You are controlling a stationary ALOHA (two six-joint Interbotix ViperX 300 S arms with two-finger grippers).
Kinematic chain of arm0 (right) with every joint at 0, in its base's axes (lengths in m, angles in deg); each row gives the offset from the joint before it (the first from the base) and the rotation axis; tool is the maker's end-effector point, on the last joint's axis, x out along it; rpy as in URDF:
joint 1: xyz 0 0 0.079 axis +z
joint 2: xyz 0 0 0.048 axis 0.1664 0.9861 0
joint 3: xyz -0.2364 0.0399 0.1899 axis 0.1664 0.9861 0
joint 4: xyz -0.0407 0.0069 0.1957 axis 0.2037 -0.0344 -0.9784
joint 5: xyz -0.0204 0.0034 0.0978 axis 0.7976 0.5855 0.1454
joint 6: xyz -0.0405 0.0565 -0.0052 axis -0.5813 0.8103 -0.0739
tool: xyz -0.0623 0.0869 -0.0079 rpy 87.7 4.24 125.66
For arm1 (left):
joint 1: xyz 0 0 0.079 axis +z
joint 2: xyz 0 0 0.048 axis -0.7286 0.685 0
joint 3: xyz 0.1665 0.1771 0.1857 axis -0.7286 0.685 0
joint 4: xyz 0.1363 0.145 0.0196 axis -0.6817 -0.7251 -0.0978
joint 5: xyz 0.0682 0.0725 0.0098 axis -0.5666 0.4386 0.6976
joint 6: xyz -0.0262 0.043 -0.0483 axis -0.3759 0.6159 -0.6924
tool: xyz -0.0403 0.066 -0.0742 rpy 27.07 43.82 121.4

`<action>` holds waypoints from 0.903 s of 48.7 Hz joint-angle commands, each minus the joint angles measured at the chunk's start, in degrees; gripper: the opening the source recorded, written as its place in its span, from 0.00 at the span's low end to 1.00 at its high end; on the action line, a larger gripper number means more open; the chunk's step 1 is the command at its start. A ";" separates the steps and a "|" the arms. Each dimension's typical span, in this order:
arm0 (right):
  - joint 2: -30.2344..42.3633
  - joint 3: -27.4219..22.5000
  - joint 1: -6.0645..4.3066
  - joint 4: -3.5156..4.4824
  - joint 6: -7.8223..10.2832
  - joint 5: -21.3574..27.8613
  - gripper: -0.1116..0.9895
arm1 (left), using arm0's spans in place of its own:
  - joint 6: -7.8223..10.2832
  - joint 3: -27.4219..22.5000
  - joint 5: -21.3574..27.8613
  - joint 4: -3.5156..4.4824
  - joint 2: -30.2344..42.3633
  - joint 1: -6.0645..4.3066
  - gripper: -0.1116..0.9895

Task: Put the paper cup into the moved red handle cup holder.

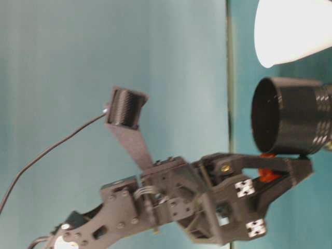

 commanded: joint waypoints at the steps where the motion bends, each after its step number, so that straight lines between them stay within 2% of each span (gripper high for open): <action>1: 0.26 -0.44 0.00 -0.09 0.53 -0.26 0.01 | -0.09 -0.44 -0.44 -0.18 0.00 -0.09 0.36; 22: 0.26 -0.18 -0.09 -0.18 0.53 -0.18 0.01 | 0.09 0.09 -0.62 -0.18 1.41 -0.35 0.36; 24: 0.26 -0.26 -0.09 -0.09 0.53 -0.18 0.01 | 0.09 0.18 -0.62 -0.35 1.41 -0.26 0.36; 25: 0.26 -0.18 -0.09 -0.09 0.53 -0.18 0.01 | 0.09 0.18 -0.62 -0.18 1.32 -0.26 0.36; 44: 0.26 -0.09 -0.09 -0.09 0.53 -0.18 0.01 | -0.18 -0.53 -1.05 -0.18 1.41 0.00 0.36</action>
